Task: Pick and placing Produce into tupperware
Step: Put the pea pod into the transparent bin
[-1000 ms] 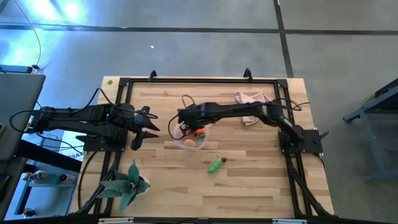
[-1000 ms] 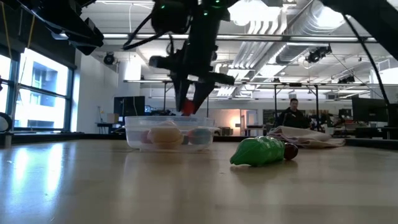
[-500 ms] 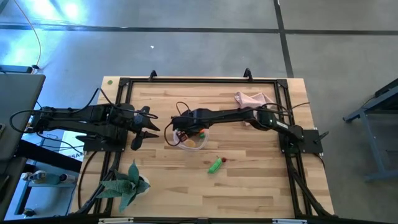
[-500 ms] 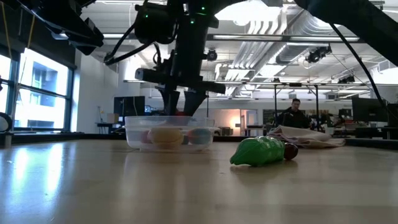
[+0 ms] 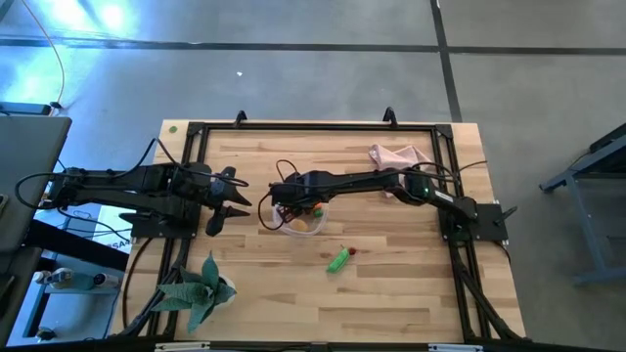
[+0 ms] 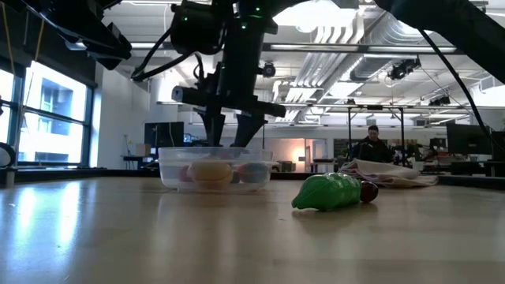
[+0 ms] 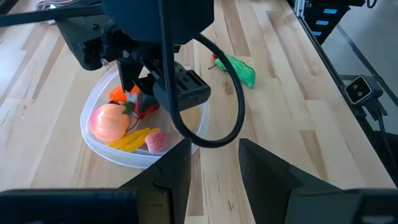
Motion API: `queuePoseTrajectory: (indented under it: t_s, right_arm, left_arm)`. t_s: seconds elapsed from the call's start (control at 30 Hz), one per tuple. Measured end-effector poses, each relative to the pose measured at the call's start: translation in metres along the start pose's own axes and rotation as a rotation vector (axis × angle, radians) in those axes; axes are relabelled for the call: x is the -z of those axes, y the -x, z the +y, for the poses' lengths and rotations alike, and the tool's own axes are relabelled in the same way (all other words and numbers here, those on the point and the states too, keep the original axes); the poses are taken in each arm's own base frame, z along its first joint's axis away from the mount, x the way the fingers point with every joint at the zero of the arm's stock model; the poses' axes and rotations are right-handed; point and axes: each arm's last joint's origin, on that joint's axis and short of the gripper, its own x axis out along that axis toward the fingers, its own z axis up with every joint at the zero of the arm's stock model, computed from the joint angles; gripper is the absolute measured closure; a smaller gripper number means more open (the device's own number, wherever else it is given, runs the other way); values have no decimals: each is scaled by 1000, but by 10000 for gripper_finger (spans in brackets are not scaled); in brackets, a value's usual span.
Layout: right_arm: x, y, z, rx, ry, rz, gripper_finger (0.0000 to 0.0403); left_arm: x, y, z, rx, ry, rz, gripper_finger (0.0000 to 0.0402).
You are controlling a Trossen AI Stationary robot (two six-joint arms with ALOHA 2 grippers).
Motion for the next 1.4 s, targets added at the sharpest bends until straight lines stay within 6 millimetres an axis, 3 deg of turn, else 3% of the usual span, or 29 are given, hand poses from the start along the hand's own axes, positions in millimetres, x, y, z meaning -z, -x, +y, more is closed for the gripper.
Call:
queuePoseTrajectory:
  t_s: [0.23, 0.4, 0.57, 0.77, 1.07, 1.27, 1.4]
  right_arm:
    - [2, 5, 0, 17, -7, -5, 202]
    - [13, 40, 3, 58, -88, -76, 206]
    - [44, 76, 6, 120, -265, -102, 217]
    - [92, 94, 16, 179, -338, 1, 223]
    - [155, 91, 43, 112, -756, -2, 223]
    - [194, 78, 49, 144, -1091, 42, 223]
    - [212, 80, 53, 146, -1248, 68, 223]
  left_arm:
    - [0, 0, 0, 0, 0, 0, 279]
    - [0, 0, 0, 0, 0, 0, 279]
    - [0, 0, 0, 0, 0, 0, 279]
    - [0, 0, 0, 0, 0, 0, 279]
    - [0, 0, 0, 0, 0, 0, 279]
    - [0, 0, 0, 1, 0, -1, 279]
    - [0, 0, 0, 0, 0, 0, 279]
